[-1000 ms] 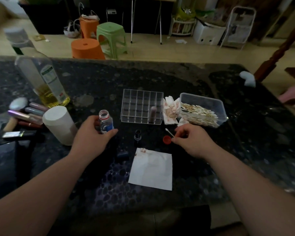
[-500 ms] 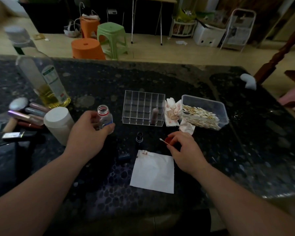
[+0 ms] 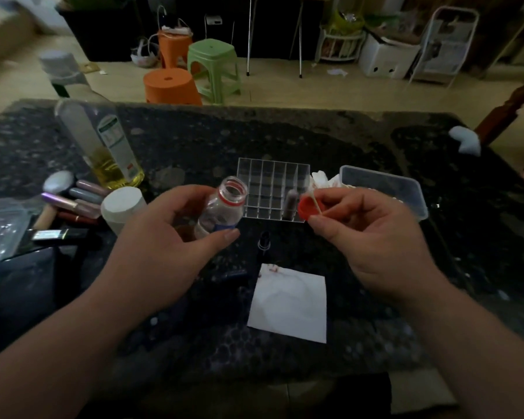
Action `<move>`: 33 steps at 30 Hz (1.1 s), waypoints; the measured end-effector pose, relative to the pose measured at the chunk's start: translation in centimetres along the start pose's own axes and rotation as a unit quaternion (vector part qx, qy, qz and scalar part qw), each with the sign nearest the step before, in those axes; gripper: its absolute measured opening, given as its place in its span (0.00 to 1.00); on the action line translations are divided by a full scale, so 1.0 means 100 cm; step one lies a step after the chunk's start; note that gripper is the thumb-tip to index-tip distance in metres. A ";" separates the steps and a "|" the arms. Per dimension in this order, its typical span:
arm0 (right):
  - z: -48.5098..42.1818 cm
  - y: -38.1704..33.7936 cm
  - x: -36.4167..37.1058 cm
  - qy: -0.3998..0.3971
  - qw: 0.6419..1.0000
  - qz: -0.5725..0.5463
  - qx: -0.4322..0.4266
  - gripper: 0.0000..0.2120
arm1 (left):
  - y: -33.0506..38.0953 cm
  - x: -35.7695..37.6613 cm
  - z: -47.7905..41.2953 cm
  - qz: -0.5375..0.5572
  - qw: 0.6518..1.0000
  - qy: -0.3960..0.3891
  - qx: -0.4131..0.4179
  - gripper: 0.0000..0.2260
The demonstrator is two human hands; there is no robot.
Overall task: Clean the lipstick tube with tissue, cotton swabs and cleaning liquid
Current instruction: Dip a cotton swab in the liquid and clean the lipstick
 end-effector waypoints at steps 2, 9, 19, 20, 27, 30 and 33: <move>0.003 -0.003 0.007 -0.013 0.999 -0.045 0.007 0.09 | 0.004 0.001 0.002 -0.009 1.000 -0.006 0.015 0.23; 0.005 -0.004 0.020 -0.021 0.995 -0.088 0.041 0.12 | 0.016 0.004 0.003 -0.091 0.993 -0.014 0.073 0.23; 0.010 -0.006 0.022 -0.039 0.995 -0.084 0.033 0.10 | 0.021 -0.001 0.004 -0.167 0.980 0.003 0.104 0.23; 0.010 -0.006 0.023 -0.040 0.996 -0.079 0.034 0.11 | 0.021 -0.001 0.004 -0.173 0.979 0.005 0.106 0.23; 0.010 -0.004 0.023 -0.036 0.994 -0.095 0.039 0.10 | 0.025 -0.001 0.004 -0.189 0.976 0.006 0.112 0.23; 0.010 -0.002 0.024 -0.032 0.992 -0.110 0.046 0.10 | 0.026 -0.001 0.003 -0.200 0.972 0.008 0.120 0.23; 0.010 0.000 0.024 -0.027 0.991 -0.121 0.047 0.10 | 0.028 -0.001 0.002 -0.211 0.969 0.015 0.125 0.23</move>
Point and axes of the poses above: each hand's wrist, its own z-axis away from the middle knuckle, its own x-axis out of the palm, y = z × x, the point moved 2 cm from there along -z, towards the middle knuckle, and after that the axes turned 2 degrees about -z, right-handed, at the moved point
